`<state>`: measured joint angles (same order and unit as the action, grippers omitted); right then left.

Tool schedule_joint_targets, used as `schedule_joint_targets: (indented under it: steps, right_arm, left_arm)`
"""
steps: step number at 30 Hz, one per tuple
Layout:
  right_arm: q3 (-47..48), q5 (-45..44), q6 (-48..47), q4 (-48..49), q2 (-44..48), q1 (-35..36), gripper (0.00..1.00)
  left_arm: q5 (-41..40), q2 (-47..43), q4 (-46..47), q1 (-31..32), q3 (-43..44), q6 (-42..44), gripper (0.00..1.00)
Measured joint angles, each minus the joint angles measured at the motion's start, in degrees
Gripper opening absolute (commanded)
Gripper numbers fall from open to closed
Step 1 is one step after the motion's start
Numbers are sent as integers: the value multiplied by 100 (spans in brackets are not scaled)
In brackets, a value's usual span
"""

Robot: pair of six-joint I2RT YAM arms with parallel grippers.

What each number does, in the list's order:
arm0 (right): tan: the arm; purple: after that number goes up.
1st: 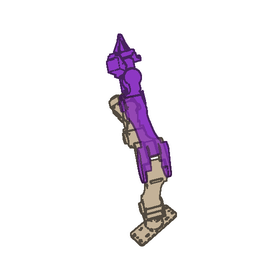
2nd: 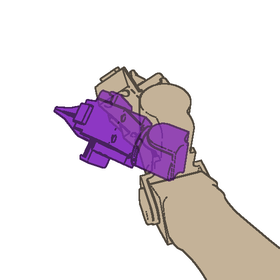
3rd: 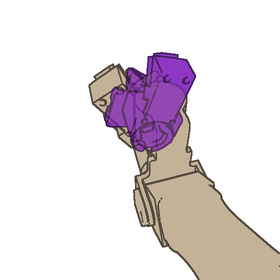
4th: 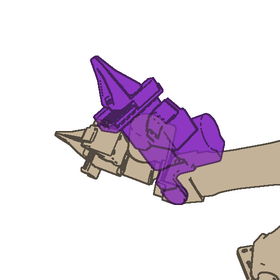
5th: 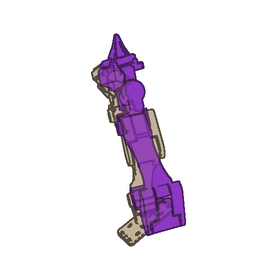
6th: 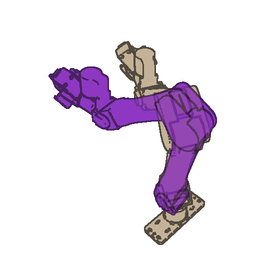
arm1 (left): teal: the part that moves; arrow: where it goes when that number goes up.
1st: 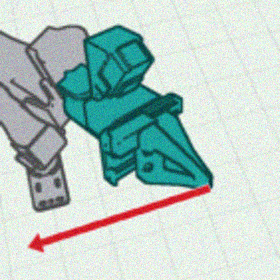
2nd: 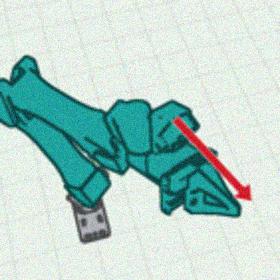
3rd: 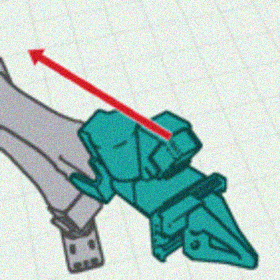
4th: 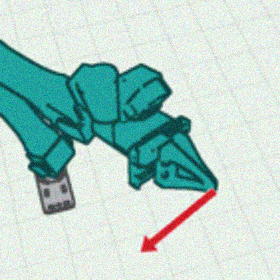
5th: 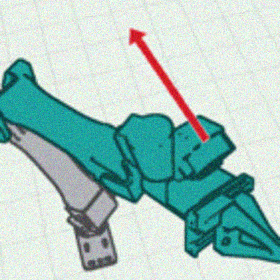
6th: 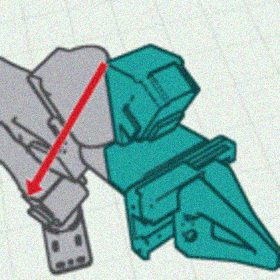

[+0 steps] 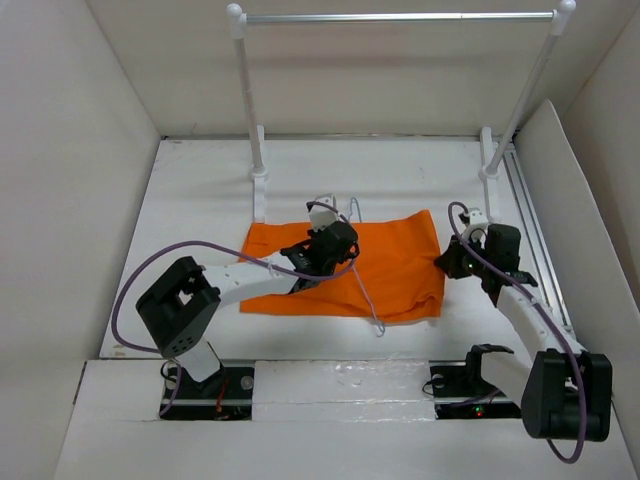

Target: Place the trousers on the hanger

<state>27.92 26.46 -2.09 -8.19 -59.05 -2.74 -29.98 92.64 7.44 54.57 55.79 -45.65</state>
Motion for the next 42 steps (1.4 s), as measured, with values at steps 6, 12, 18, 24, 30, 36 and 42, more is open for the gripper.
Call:
schedule_joint_targets:
  steps: [6,12,18,24,30,36,42]
  right_arm:
    - [66,85,-251,-39,-393,-481,0]
    - [216,125,-319,7,-901,-597,0]
    - [323,149,-328,234,-1248,-634,0]
    - [343,144,-328,380,-1379,-621,0]
    - [321,142,-323,538,-1379,-619,0]
    - [291,118,-302,586,-1373,-603,0]
    - [208,7,-280,684,-1368,-501,0]
  left_arm:
    - [-164,-402,-39,-20,-380,238,0]
    - [-221,-726,-142,-26,-595,501,0]
    - [-214,-859,-122,57,-636,1023,0]
    - [-160,-870,-219,184,-448,1515,0]
    - [-39,-756,-522,245,-66,2181,0]
    - [221,-632,-579,243,83,2634,0]
    - [407,-575,-623,243,234,2708,0]
